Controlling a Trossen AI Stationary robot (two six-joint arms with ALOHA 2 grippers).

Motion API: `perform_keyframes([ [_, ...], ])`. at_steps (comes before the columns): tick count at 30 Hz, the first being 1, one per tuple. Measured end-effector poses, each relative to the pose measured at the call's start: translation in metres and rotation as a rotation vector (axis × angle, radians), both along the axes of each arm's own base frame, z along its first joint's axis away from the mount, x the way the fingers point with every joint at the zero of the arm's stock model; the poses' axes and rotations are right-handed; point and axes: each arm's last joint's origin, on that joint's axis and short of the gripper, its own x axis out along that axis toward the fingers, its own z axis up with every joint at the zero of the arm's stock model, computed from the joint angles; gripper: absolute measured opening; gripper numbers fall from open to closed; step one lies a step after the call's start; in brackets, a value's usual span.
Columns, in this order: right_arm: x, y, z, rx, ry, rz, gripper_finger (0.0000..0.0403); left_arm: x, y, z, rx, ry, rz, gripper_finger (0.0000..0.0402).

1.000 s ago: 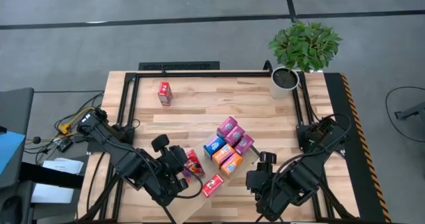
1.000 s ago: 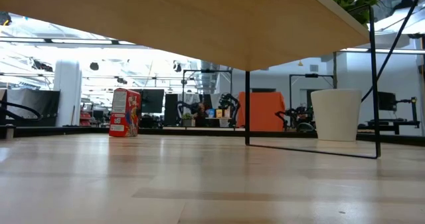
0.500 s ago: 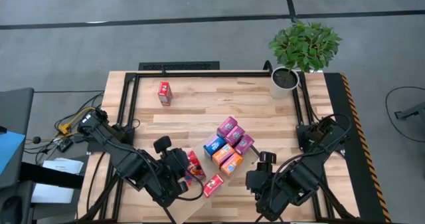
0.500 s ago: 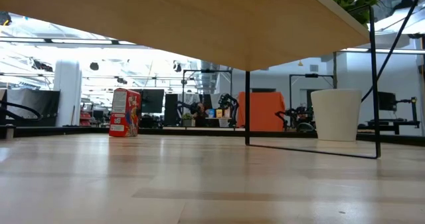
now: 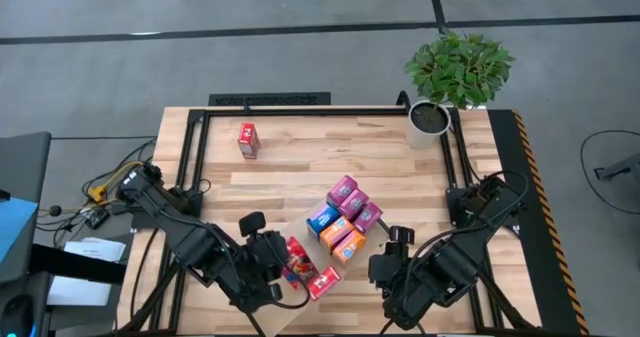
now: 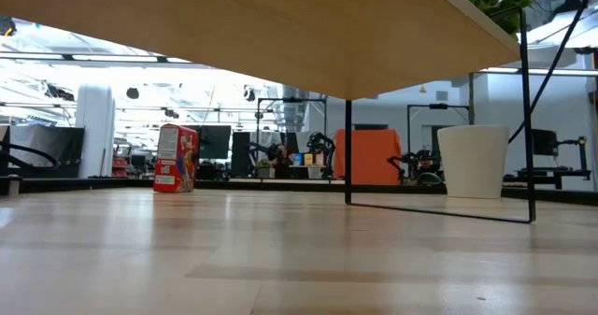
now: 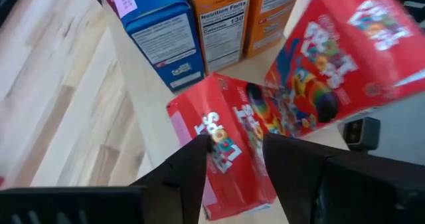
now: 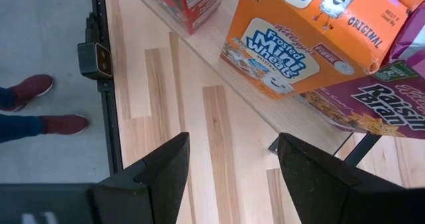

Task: Stack cereal on shelf
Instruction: Put the right red cereal box onto the shelf

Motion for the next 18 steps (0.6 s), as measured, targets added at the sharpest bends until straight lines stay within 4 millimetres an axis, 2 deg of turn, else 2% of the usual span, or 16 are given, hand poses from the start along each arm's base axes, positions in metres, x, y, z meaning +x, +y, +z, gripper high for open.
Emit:
perform_keyframes([
  [6,0.004,0.004,0.002,0.043,-0.039,0.023,0.0255,-0.001,0.0,0.006,0.0,-0.003,-0.035,0.0137],
  [13,0.015,0.024,0.009,0.114,-0.185,0.243,0.0255,0.001,0.004,0.008,0.023,-0.012,-0.032,0.0137],
  [18,0.023,0.02,0.011,0.126,-0.215,0.227,0.0255,0.003,0.008,0.007,0.052,-0.01,-0.033,0.0137],
])
